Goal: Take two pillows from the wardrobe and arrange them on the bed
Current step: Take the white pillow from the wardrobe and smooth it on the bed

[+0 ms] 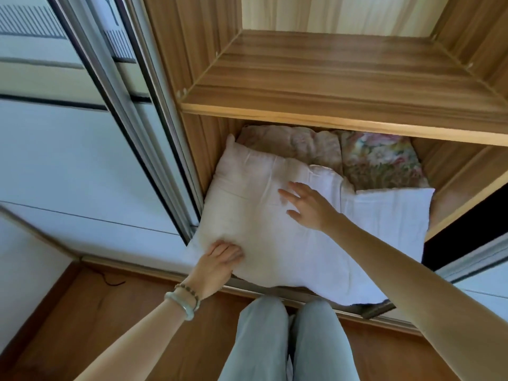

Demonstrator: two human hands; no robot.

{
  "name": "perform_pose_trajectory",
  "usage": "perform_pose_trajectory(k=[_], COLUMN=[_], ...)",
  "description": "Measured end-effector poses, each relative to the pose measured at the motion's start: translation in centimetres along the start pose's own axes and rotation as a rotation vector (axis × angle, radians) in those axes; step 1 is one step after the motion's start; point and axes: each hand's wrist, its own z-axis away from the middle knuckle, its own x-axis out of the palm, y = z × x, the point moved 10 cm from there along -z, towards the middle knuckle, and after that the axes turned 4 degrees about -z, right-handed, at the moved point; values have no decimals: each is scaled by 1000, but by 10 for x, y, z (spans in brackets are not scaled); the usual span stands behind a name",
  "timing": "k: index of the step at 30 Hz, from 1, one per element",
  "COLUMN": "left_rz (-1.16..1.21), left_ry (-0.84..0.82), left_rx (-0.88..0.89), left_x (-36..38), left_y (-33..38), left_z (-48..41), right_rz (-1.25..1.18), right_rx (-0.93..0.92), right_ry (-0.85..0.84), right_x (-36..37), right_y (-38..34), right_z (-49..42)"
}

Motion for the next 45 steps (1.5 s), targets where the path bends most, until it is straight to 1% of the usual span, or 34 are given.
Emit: perform_pose_trajectory(k=[2,4,5,6,7,8,9,10,11,13,15,16,17,18,19,20,21,22,23,26,30,32,36,41,45], left_rz=[0,102,179,258,345,440,549,659,763,944,1255,1417,1566,1741,1844,1888,1860,1830,1816,1887,1840,1831,1840,1792,1755], left_ry=[54,147,188,224,230,199,131,71,20,-51,-144,-138,-111,-51,-7,5,-41,-52,-41,92,112,159,276,389,473], left_rx=[-47,-148,-246,-384,-565,-758,-938,-1080,-1192,-1319,-1300,-1248,-1257,-1324,-1380,-1376,-1331,-1300,-1308,-1403,-1446,-1440,-1360,-1315,-1226], left_x=[1,4,7,11,18,29,42,56,66,82,98,105,107,110,112,111,111,112,116,115,100,91,62,23,-1], left_y=[-11,-20,-27,-38,-51,-63,-68,-69,-69,-66,-53,-45,-38,-31,-27,-25,-24,-24,-25,-26,-22,-22,-17,-11,-16], left_z=[6,16,24,34,46,60,74,85,93,96,83,71,65,61,58,54,50,48,50,59,73,83,96,106,120], right_rz=[-30,-82,-124,-186,-262,-338,-381,-370,-318,-213,-207,-237,-285,-351,-429,-509,-574,-620,-645,-628,-646,-642,-655,-556,-587], right_rx=[-17,-7,13,46,86,127,162,191,218,263,273,275,283,297,311,315,308,293,277,245,230,219,208,174,138], right_ry=[13,12,14,18,22,16,2,-14,-31,-87,-152,-184,-216,-240,-257,-266,-263,-241,-209,-124,-85,-74,-30,98,194], right_x=[3,5,6,5,5,6,9,12,14,20,28,33,37,40,41,40,37,33,27,10,-16,-34,-69,-120,-145], right_y=[-2,3,7,14,21,29,36,42,49,61,66,67,67,67,67,66,65,63,61,52,31,18,-7,-36,-58], right_z=[-26,-53,-64,-75,-84,-92,-100,-107,-114,-125,-133,-135,-137,-138,-138,-137,-136,-134,-129,-112,-76,-56,-15,28,54])
